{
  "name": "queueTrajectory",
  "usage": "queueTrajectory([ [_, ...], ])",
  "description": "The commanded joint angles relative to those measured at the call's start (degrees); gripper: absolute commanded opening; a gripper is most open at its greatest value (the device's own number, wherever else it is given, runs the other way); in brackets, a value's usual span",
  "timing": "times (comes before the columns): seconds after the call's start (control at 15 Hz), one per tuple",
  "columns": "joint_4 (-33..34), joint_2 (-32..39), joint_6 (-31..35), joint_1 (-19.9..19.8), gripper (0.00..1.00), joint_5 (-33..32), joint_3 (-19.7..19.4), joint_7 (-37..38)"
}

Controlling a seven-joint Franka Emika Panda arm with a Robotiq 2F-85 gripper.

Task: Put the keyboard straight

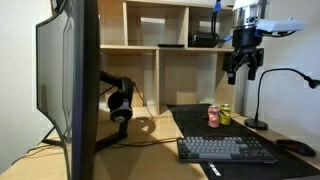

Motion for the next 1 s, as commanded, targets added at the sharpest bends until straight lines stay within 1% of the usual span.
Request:
queueTrajectory([
  [0.0, 0.11, 0.03, -0.16, 0.37, 1.00, -0.21, -0.34, 0.18],
  [0.13, 1.22, 2.84, 1.36, -1.49, 1.00, -2.22, 1.41, 5.17],
  [0.2, 1.20, 5.04, 0.53, -2.98, 1.00, -3.79, 2.34, 9.28],
  [0.33, -2.75, 5.18, 0.75, -4.11, 1.00, -5.81, 2.75, 15.30],
  [0.47, -7.45, 4.69, -0.30, -4.39, 1.00, -5.65, 2.11, 19.32],
  [0.67, -13.42, 3.01, -3.10, -4.58, 1.00, -2.24, 0.21, 22.42],
  [0.73, -14.85, 1.74, -3.01, -5.54, 1.00, -2.78, 0.27, 25.22],
  [0.8, -11.02, 5.63, -2.39, -4.32, 1.00, -3.45, 0.83, 22.89],
  [0.93, -11.50, 5.41, -2.34, -4.45, 1.00, -3.53, 0.80, 23.40],
])
